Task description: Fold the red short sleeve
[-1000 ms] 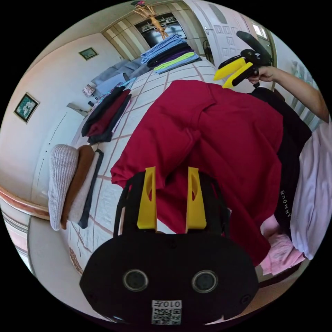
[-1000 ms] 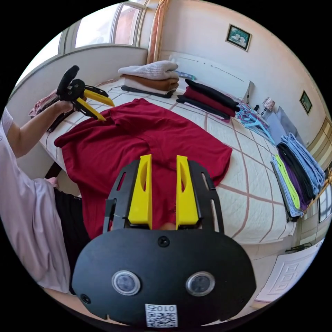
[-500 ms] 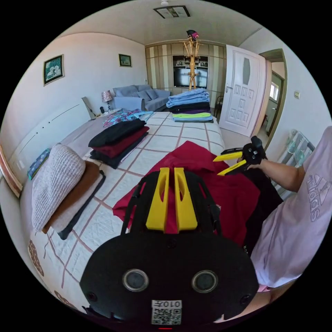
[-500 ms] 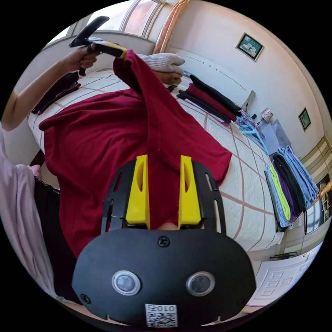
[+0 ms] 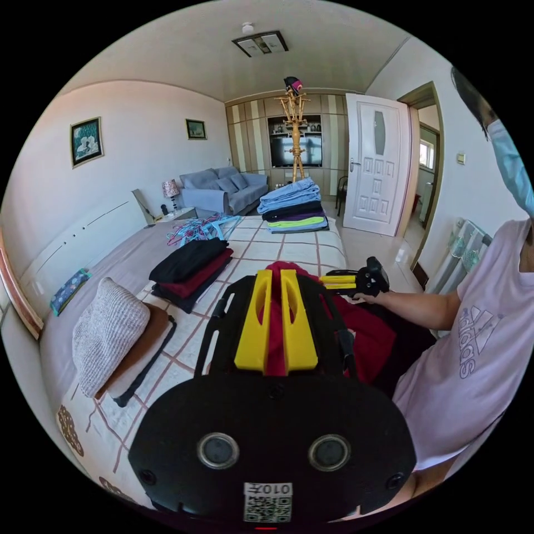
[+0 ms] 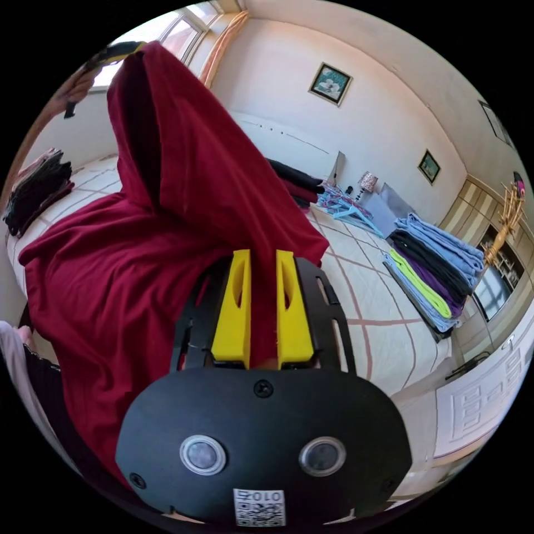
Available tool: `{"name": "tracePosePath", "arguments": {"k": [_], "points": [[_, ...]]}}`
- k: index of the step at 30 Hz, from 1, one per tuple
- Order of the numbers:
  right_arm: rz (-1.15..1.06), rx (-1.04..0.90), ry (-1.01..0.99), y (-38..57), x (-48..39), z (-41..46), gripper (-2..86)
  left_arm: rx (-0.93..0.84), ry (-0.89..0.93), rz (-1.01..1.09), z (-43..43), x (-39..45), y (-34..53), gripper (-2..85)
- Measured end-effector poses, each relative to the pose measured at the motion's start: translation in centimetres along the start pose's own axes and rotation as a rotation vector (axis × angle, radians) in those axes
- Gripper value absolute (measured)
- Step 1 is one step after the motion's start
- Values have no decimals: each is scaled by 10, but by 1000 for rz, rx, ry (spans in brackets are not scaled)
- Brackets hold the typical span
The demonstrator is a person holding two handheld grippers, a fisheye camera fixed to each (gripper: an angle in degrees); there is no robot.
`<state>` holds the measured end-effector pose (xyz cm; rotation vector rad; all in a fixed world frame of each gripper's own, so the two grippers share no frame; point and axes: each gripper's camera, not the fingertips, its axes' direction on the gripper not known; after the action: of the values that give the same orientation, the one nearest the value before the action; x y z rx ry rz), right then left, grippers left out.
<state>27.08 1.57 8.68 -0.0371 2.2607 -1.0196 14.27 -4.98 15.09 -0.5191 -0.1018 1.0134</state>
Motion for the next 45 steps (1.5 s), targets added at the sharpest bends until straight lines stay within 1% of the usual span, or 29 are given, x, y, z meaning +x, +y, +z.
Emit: {"name": "tracePosePath", "arguments": {"k": [2, 6, 10, 13, 16, 18, 19, 20, 21, 22, 23, 24, 25, 26, 27, 28, 29, 30, 32, 35, 38, 42, 45], "points": [[4, 41, 30, 1, 4, -16, 27, 6, -17, -14, -11, -4, 3, 6], [17, 121, -13, -8, 25, -66, 17, 11, -54, -52, -26, -13, 9, 7], [92, 211, -6, -21, 50, -123, 13, 51, -33, -82, -47, -19, 15, 10], [75, 263, 2, -34, 55, -171, 12, 106, -12, -73, -71, -16, 15, 11], [8, 343, 15, -43, 43, -224, 12, 140, -17, -63, -102, -11, 12, 13], [-62, 427, -12, -43, 36, -260, 13, 130, -17, -59, -118, -11, 12, 16], [-72, 438, -23, -42, 36, -265, 13, 115, -4, -61, -121, -15, 14, 18], [-75, 424, -52, -44, 37, -266, 14, 78, 29, -68, -116, -23, 16, 20], [-76, 357, -95, -48, 40, -255, 15, 50, 54, -77, -109, -29, 18, 22], [-74, 304, -118, -50, 42, -244, 15, -29, 110, -112, -88, -43, 22, 26], [-57, 165, -160, -55, 44, -215, 17, -137, 149, -150, -56, -58, 29, 31], [-33, 6, -213, -58, 46, -175, 20, -195, 157, -169, -36, -65, 33, 34], [-16, -69, -231, -58, 46, -154, 22, -306, 163, -220, 5, -80, 46, 42], [22, -194, -236, -56, 45, -113, 25, -413, 162, -290, 48, -95, 62, 49], [52, -271, -227, -49, 43, -80, 32, -464, 159, -315, 67, -100, 70, 53], [57, -299, -231, -46, 41, -67, 36, -557, 150, -345, 101, -107, 86, 60], [55, -340, -241, -40, 36, -51, 47, -611, 152, -355, 121, -108, 97, 66], [61, -332, -233, -37, 32, -48, 58, -604, 156, -354, 125, -106, 100, 69], [70, -293, -225, -33, 30, -54, 73, -445, 165, -370, 116, -102, 105, 81], [71, -273, -192, -25, 33, -64, 89, -370, 117, -414, 97, -104, 113, 97], [78, -259, -179, -18, 34, -72, 100, -391, 101, -450, 91, -105, 116, 110], [60, -303, -171, -10, 22, -67, 104, -413, 95, -463, 97, -97, 110, 119], [63, -307, -193, -6, 12, -69, 104, -486, 44, -435, 118, -89, 100, 119]]}}
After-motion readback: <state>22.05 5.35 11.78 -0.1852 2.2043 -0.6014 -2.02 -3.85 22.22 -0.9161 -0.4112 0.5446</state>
